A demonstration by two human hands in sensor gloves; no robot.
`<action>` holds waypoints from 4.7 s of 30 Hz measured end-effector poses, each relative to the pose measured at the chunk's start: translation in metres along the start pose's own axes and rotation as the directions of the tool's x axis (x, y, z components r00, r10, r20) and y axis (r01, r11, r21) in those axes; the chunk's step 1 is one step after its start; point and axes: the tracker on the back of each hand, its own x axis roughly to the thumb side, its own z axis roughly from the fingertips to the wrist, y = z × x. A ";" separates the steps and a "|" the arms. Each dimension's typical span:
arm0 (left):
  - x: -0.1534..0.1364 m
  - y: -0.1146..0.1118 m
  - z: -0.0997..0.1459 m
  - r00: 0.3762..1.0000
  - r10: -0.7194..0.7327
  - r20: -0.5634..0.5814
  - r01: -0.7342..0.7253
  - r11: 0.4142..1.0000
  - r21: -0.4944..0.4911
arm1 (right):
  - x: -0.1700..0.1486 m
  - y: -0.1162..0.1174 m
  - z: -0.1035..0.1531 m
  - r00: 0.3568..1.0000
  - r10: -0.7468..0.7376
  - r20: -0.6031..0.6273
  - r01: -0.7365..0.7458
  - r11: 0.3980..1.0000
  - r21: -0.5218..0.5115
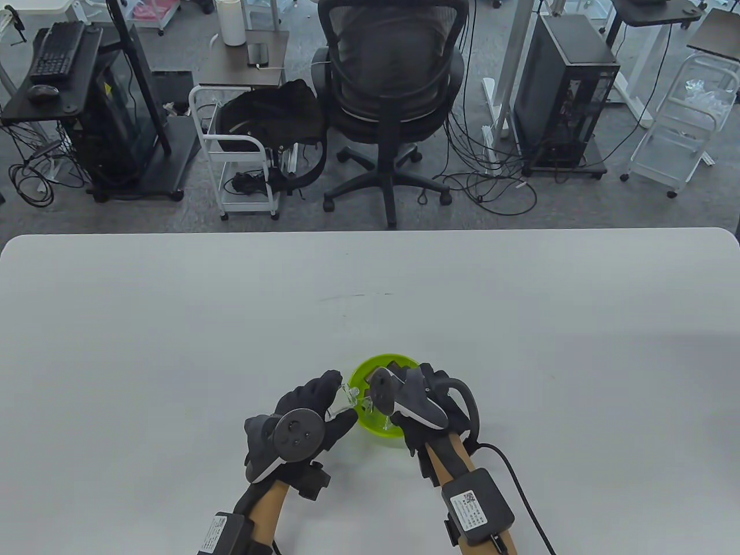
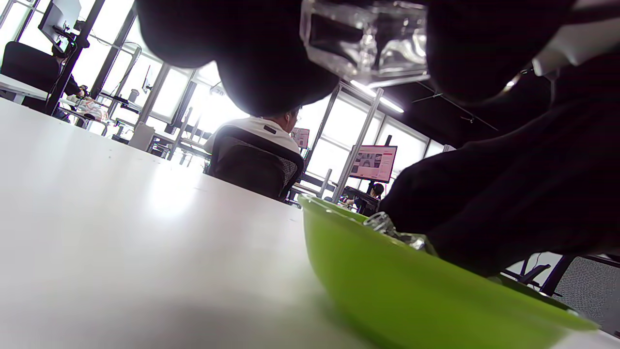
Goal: Assemble perfume bottles from components
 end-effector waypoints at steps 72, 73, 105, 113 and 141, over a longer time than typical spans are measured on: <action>0.008 -0.010 0.004 0.997 -0.036 0.075 0.037 0.999 -0.019 | -0.052 -0.032 0.080 0.936 -0.145 0.321 0.246 0.921 -0.302; 0.008 -0.010 0.004 0.997 -0.035 0.075 0.036 0.999 -0.019 | -0.052 -0.032 0.080 0.936 -0.144 0.321 0.245 0.922 -0.301; 0.032 -0.016 0.002 0.964 0.011 0.264 -0.002 0.999 -0.035 | -0.037 -0.010 0.062 0.781 -0.538 0.317 0.606 0.776 -0.177; 0.031 -0.017 0.001 0.965 0.027 0.262 -0.022 1.000 -0.022 | -0.041 -0.012 0.062 0.729 -0.604 0.322 0.667 0.733 -0.133; 0.027 -0.016 0.002 0.966 0.026 0.258 -0.023 1.000 -0.013 | -0.039 -0.012 0.057 0.626 -0.704 0.335 0.733 0.678 0.055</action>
